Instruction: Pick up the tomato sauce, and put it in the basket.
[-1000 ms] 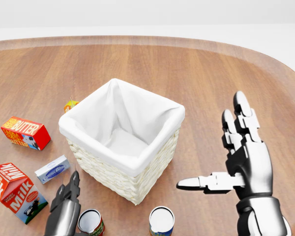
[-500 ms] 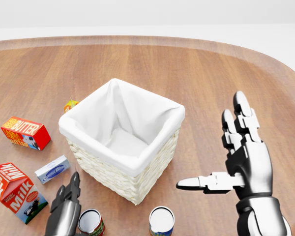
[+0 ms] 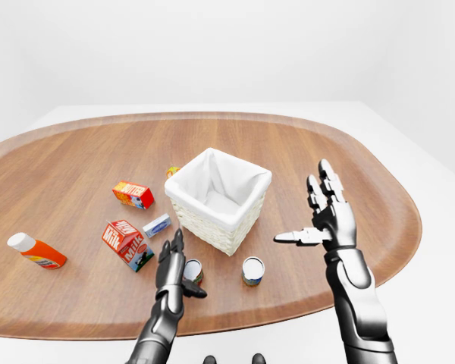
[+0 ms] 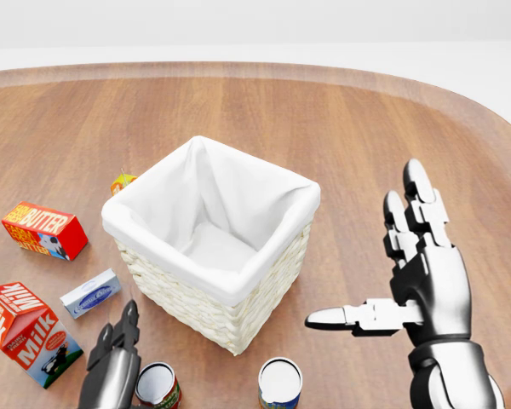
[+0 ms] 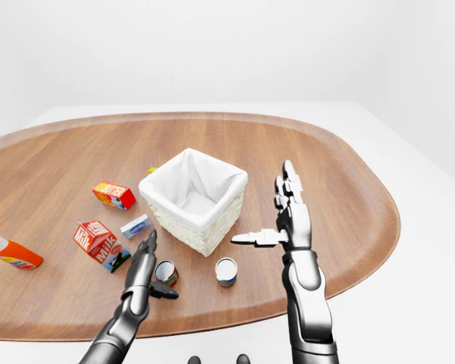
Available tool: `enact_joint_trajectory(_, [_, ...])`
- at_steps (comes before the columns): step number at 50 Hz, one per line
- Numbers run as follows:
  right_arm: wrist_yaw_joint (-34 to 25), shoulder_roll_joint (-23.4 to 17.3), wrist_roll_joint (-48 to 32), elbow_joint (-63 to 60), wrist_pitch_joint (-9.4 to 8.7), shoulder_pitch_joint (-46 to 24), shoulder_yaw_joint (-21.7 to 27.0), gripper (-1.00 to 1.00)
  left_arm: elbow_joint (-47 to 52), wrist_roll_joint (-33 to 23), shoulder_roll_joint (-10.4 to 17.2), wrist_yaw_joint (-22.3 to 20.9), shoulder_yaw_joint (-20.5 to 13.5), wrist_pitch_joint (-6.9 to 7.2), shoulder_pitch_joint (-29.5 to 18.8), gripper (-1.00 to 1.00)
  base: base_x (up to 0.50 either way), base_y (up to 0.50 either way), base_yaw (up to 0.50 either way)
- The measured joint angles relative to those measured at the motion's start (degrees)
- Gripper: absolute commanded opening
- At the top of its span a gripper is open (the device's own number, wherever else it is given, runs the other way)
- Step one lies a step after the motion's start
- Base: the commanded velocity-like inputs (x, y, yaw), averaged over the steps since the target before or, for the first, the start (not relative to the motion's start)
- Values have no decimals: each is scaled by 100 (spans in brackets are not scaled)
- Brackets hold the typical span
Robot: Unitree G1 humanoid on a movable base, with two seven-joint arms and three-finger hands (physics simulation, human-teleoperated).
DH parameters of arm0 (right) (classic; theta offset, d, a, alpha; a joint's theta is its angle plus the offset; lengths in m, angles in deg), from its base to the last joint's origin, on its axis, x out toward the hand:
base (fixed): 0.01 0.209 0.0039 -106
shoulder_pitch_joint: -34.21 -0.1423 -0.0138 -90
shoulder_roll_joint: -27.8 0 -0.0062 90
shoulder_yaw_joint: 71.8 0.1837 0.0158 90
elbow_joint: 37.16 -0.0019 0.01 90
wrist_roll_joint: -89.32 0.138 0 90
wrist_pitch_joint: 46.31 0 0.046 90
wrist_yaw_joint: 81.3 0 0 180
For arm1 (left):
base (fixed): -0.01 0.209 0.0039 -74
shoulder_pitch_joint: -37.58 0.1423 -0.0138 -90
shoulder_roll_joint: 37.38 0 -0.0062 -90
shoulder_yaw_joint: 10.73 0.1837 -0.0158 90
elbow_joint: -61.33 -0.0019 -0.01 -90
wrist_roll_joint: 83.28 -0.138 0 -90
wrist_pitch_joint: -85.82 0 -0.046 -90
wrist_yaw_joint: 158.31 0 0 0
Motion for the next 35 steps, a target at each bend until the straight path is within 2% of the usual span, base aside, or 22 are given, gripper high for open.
enact_joint_trajectory(10, [3,-2,3,-12,0,-2,4,100,-13,1,-4,-2,5,0,0,100,0,0,0])
enact_joint_trajectory(11, [3,-3,4,-14,0,-3,5,100,-13,2,-5,-4,5,0,1,-26,0,0,0])
enact_joint_trajectory(12, [3,-3,4,-13,0,-4,5,100,-10,3,-5,-5,4,0,2,-63,0,0,0])
enact_joint_trajectory(14, [3,-3,4,-11,0,-6,6,100,-6,5,-6,-11,5,0,6,-100,0,0,0])
enact_joint_trajectory(35, [14,-10,8,-10,0,-20,26,100,-37,-32,10,-44,3,1,7,-100,0,0,0])
